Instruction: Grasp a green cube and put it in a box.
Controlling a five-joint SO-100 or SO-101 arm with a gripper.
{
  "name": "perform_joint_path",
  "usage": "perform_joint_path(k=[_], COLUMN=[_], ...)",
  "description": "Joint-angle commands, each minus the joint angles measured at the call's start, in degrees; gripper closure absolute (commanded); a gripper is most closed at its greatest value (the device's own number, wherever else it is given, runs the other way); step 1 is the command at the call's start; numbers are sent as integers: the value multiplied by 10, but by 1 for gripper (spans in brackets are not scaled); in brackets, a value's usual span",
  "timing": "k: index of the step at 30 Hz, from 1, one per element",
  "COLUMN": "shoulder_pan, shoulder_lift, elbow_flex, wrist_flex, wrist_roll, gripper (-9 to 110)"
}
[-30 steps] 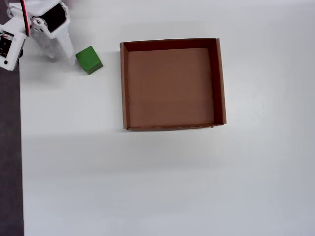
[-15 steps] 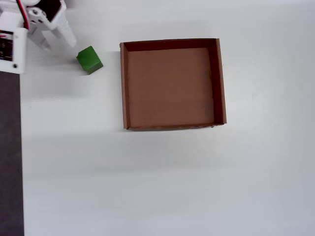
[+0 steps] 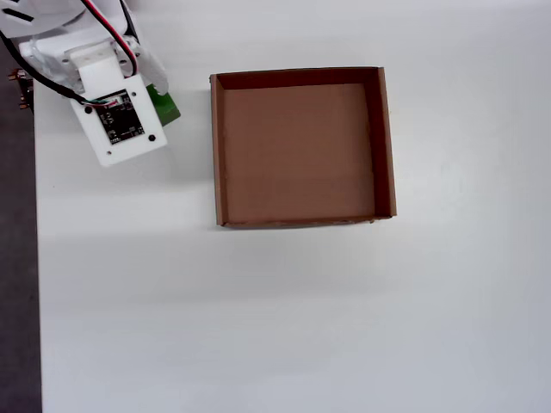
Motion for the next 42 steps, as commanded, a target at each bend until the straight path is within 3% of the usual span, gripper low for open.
perform_joint_path(k=[1,42], shoulder_pan=[-6,-26], shoulder_lift=[-4,-95], elbow_flex=[-36,93], wrist_flex=[4,-162], wrist_roll=[-14,-15], gripper=[79,75])
